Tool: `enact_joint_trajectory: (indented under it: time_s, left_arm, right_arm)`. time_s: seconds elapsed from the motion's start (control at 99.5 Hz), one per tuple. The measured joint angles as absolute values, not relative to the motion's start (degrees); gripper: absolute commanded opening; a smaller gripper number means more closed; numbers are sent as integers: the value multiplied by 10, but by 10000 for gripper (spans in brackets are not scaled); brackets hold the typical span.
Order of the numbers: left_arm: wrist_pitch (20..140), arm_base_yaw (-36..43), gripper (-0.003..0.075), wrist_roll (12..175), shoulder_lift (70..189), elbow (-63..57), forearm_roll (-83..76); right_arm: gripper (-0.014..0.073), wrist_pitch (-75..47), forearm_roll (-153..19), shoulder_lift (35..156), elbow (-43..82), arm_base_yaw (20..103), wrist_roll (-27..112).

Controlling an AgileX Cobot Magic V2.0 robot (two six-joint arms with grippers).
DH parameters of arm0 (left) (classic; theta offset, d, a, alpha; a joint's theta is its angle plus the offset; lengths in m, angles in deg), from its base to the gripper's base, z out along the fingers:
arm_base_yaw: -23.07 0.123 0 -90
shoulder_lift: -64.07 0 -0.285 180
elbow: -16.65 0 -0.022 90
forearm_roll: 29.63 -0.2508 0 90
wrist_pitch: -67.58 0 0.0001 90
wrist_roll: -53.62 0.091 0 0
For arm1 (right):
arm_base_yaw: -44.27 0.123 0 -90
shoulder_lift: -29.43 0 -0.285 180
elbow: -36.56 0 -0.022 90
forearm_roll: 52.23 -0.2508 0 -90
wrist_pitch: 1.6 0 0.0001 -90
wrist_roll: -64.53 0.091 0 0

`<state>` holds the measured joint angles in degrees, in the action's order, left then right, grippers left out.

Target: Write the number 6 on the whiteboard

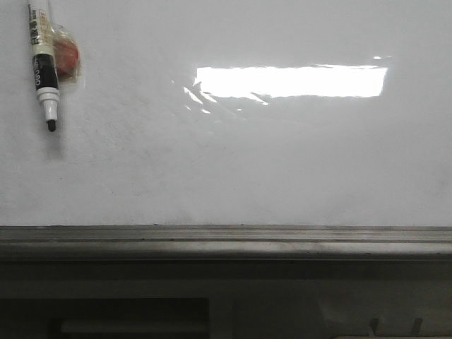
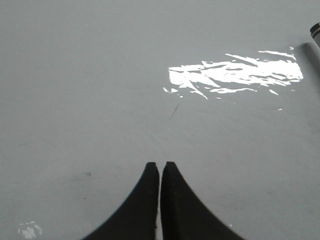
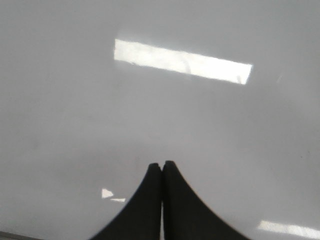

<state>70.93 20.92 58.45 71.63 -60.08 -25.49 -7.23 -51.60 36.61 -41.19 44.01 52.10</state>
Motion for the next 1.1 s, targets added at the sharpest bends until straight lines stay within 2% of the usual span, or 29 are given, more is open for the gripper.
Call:
enact_joint_trajectory:
  time_s: [0.794, 0.955, 1.096]
  left_arm:
    - [709, 209, -20, 585, 716, -601, -255]
    - [709, 209, -20, 585, 716, -601, -245]
    - [709, 209, -20, 585, 716, -601, -167]
  right_arm:
    - [-66, -72, -522, 366, -412, 440, 521]
    - [-66, -67, -568, 366, -412, 440, 521]
    - [-66, -62, -663, 366, -412, 440, 521]
